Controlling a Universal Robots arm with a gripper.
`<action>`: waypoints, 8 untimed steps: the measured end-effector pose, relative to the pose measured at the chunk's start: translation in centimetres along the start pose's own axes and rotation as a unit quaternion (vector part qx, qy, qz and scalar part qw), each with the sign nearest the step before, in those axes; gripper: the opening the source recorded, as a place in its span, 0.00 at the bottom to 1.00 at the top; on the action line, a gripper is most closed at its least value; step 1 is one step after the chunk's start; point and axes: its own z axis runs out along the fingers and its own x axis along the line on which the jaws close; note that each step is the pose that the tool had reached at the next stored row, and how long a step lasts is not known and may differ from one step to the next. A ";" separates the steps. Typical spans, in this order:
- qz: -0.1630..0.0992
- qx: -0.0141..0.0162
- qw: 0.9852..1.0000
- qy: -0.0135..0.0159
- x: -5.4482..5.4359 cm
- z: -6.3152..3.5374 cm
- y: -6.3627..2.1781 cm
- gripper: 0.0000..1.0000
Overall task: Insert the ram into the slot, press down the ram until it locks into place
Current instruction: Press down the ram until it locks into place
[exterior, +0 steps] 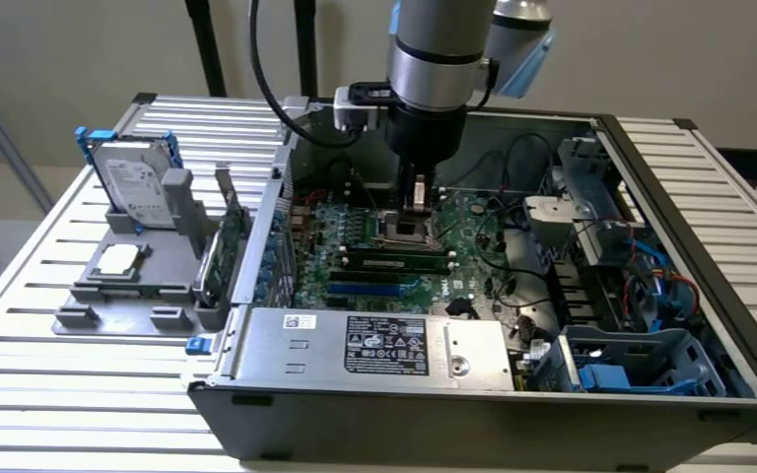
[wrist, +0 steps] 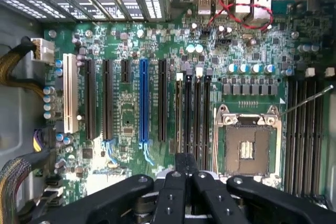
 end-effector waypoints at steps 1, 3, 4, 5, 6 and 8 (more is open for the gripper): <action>0.000 0.000 1.000 -0.001 0.0 -0.02 0.01 0.11; 0.000 0.000 1.000 -0.002 0.0 -0.07 0.01 0.11; 0.000 0.000 1.000 -0.002 0.0 -0.08 0.01 0.11; 0.000 0.000 1.000 -0.003 0.0 -0.11 0.01 0.11; 0.000 0.000 1.000 -0.003 0.0 -0.13 0.01 0.11; 0.000 0.000 1.000 -0.004 0.0 -0.18 0.01 0.11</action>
